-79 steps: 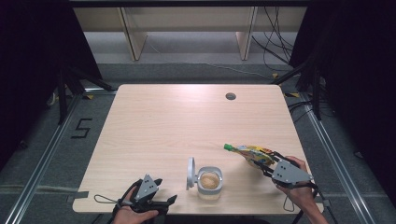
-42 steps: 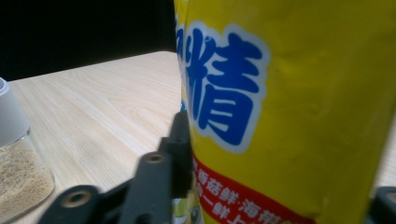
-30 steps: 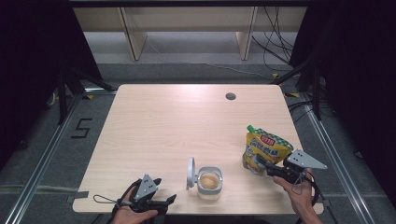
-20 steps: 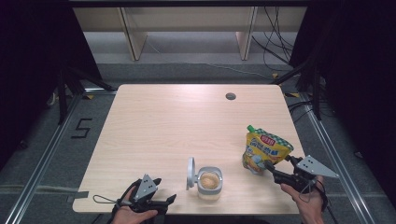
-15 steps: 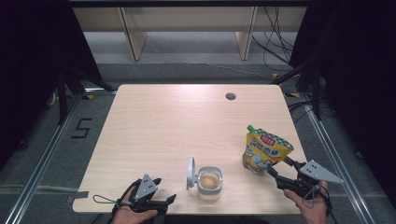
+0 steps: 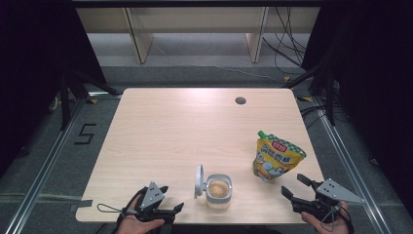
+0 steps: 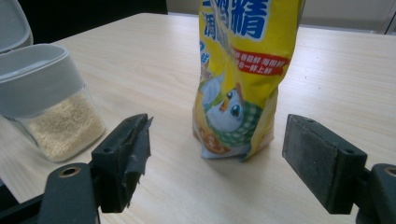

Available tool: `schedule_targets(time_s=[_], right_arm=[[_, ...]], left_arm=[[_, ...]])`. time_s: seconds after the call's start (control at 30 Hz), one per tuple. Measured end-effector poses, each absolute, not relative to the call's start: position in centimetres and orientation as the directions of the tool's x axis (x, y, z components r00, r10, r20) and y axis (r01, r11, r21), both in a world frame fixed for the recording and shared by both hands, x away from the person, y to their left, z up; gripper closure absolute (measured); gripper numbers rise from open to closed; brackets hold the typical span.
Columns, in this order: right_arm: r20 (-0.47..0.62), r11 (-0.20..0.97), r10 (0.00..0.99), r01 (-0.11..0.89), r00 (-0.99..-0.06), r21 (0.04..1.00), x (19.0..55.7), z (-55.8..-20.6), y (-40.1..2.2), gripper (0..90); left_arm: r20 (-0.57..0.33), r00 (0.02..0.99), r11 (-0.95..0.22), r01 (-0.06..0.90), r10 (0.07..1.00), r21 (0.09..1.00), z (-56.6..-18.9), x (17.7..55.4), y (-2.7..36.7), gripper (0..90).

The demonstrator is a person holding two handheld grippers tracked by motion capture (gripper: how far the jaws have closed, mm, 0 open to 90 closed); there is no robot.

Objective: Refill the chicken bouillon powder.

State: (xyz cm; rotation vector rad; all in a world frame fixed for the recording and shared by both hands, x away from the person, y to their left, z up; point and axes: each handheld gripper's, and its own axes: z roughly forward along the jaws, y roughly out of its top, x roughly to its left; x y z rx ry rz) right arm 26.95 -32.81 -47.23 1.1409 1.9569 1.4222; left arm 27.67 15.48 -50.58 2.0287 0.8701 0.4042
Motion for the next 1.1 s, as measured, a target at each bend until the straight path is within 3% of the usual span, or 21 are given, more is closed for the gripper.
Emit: schedule_targets(time_s=[0.1,0.17,0.33,0.43,0.53,0.6,0.73,1.1], right_arm=[[0.054,0.165,0.820,0.326,-0.570,0.931,27.0,-47.3,-33.0,24.3],[0.109,0.138,0.819,0.377,-0.564,0.916,26.5,-47.3,-32.6,24.2],[0.118,0.136,0.814,0.384,-0.568,0.913,26.1,-47.3,-32.5,24.1],[0.081,0.169,0.807,0.360,-0.586,0.918,26.2,-47.5,-32.7,24.1],[0.116,0.149,0.810,0.393,-0.575,0.907,25.7,-47.4,-32.5,24.1],[0.110,0.152,0.807,0.384,-0.580,0.911,25.7,-47.4,-32.5,24.1],[0.076,0.181,0.805,0.366,-0.588,0.913,25.6,-47.4,-32.7,24.1],[0.124,0.157,0.797,0.401,-0.591,0.902,24.7,-47.5,-32.3,24.1]], left_arm=[[-0.052,0.695,-0.366,0.439,0.717,0.821,-50.6,27.6,15.4,21.2],[-0.039,0.702,-0.379,0.429,0.711,0.820,-50.6,27.7,15.5,21.2],[-0.074,0.685,-0.342,0.451,0.725,0.825,-50.7,27.5,15.3,21.2],[-0.047,0.691,-0.374,0.445,0.721,0.814,-50.6,27.6,15.5,21.2],[-0.040,0.703,-0.379,0.429,0.710,0.820,-50.6,27.7,15.5,21.2],[-0.077,0.683,-0.339,0.453,0.726,0.825,-50.7,27.5,15.2,21.2],[-0.063,0.690,-0.358,0.450,0.722,0.818,-50.7,27.5,15.3,21.2],[-0.071,0.685,-0.344,0.450,0.725,0.824,-50.7,27.5,15.2,21.2]])
